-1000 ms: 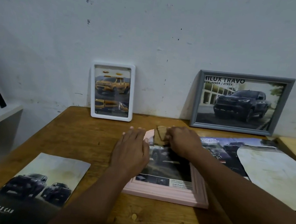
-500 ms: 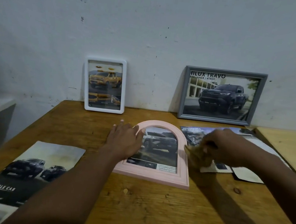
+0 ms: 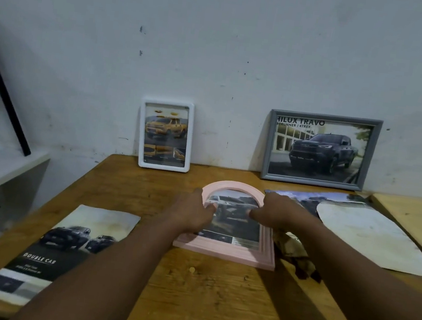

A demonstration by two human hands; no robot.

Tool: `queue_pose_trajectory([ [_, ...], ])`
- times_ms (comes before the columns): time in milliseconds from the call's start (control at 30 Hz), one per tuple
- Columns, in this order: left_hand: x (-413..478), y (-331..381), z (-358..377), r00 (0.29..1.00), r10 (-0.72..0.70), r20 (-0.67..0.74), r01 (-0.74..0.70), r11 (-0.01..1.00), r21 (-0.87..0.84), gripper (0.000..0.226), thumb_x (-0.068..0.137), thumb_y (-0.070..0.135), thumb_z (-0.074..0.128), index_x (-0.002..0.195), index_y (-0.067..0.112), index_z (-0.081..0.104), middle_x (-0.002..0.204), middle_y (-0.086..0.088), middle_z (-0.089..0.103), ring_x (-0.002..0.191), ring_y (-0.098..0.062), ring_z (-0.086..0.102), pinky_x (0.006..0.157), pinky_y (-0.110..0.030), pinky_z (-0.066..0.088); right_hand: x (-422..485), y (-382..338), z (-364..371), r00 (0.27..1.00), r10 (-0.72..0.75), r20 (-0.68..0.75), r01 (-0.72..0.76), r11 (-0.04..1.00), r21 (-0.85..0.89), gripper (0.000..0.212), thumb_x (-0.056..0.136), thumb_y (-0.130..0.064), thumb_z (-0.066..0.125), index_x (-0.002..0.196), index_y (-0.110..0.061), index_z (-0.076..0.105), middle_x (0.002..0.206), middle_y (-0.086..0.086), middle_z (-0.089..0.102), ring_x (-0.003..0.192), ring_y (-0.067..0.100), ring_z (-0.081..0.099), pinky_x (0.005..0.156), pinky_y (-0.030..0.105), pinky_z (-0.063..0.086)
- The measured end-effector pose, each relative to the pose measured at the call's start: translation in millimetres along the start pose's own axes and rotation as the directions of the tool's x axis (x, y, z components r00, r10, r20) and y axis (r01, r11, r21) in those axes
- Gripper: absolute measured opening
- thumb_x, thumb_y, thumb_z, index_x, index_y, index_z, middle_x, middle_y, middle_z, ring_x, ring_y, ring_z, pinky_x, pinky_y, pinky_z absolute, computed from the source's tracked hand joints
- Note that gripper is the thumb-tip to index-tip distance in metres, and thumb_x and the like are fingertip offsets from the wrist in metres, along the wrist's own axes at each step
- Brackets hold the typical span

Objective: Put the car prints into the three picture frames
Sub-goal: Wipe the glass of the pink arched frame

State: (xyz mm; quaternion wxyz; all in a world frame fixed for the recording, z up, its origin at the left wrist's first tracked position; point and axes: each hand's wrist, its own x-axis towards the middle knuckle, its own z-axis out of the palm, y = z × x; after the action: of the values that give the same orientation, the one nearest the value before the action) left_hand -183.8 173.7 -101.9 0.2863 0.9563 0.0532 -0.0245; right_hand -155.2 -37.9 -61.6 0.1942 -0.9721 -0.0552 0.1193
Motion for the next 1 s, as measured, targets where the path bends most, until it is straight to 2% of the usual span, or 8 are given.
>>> queue_pose_trajectory([
  [167,3.3,-0.9,-13.7,0.993,0.031,-0.115,-0.057,0.969,-0.238,0.059,0.098,0.055,0.047,0.15,0.03,0.035,0.137,0.001,0.057,0.112,-0.02,0.061,0.09,-0.044,0.057,1.6,-12.1,-1.0,0.968,-0.042,-0.247,0.084,0.983,0.162,0.047,0.089,-0.034,0.067,0.13,-0.017,0.049,0.097,0.0,0.055,0.079,0.017,0.057,0.059,0.028,0.049],
  [267,5.1,8.3,-29.1,0.963,0.108,-0.247,-0.179,0.941,-0.286,0.051,0.104,0.041,0.048,0.151,0.028,0.033,0.127,0.008,0.05,0.105,-0.008,0.052,0.077,-0.024,0.051,6.6,-21.0,-14.5,0.888,-0.124,-0.443,0.246,0.941,0.23,0.053,0.089,-0.032,0.068,0.135,-0.019,0.045,0.114,0.006,0.061,0.091,0.023,0.06,0.072,0.036,0.055],
  [300,8.7,11.1,-33.1,0.943,0.132,-0.305,-0.214,0.943,-0.255,0.051,0.105,0.038,0.049,0.152,0.026,0.034,0.13,0.006,0.049,0.109,-0.008,0.048,0.082,-0.023,0.047,10.2,-23.4,-18.9,0.86,-0.151,-0.488,0.301,0.922,0.245,0.053,0.088,-0.032,0.068,0.135,-0.02,0.045,0.119,0.008,0.062,0.095,0.025,0.062,0.077,0.04,0.057],
  [367,19.7,13.0,-40.8,0.906,0.16,-0.392,-0.253,0.946,-0.2,0.057,0.103,0.041,0.051,0.155,0.027,0.03,0.153,-0.001,0.041,0.132,-0.018,0.043,0.103,-0.035,0.04,19.7,-28.0,-24.9,0.822,-0.192,-0.536,0.38,0.886,0.266,0.054,0.088,-0.03,0.069,0.136,-0.023,0.044,0.127,0.008,0.058,0.104,0.025,0.061,0.085,0.041,0.057],
  [500,45.9,12.0,-46.8,0.904,0.16,-0.396,-0.277,0.925,-0.258,0.074,0.097,0.053,0.056,0.157,0.043,0.012,0.169,0.005,0.011,0.153,-0.024,0.018,0.117,-0.05,0.027,41.7,-33.6,-29.6,0.789,-0.249,-0.561,0.453,0.853,0.258,0.055,0.089,-0.023,0.069,0.138,-0.022,0.043,0.144,0.004,0.046,0.123,0.02,0.05,0.094,0.03,0.043],
  [700,83.5,15.9,-41.3,0.933,0.14,-0.332,-0.255,0.907,-0.336,0.081,0.096,0.054,0.058,0.157,0.048,0.003,0.169,0.01,0.004,0.154,-0.026,0.014,0.117,-0.051,0.026,86.1,-25.6,-25.1,0.829,-0.228,-0.51,0.413,0.865,0.285,0.054,0.089,-0.019,0.067,0.138,-0.023,0.043,0.15,0.005,0.036,0.127,0.023,0.047,0.084,0.015,0.041],
  [867,116.3,12.7,-30.6,0.937,0.141,-0.32,-0.234,0.933,-0.274,0.082,0.095,0.059,0.056,0.156,0.05,0.002,0.169,0.01,0.005,0.154,-0.025,0.013,0.117,-0.052,0.026,114.3,-18.4,-25.9,0.866,-0.177,-0.467,0.333,0.901,0.276,0.056,0.089,-0.021,0.069,0.139,-0.021,0.045,0.15,0.006,0.037,0.132,0.028,0.045,0.102,0.039,0.045],
  [1000,132.8,11.0,-22.8,0.949,0.124,-0.29,-0.196,0.952,-0.235,0.082,0.095,0.062,0.054,0.154,0.054,-0.002,0.17,0.009,-0.004,0.156,-0.025,0.007,0.118,-0.055,0.022,127.5,-20.2,-27.9,0.882,-0.167,-0.44,0.308,0.912,0.271,0.054,0.089,-0.018,0.069,0.138,-0.017,0.047,0.149,0.004,0.038,0.131,0.025,0.045,0.1,0.036,0.045],
])
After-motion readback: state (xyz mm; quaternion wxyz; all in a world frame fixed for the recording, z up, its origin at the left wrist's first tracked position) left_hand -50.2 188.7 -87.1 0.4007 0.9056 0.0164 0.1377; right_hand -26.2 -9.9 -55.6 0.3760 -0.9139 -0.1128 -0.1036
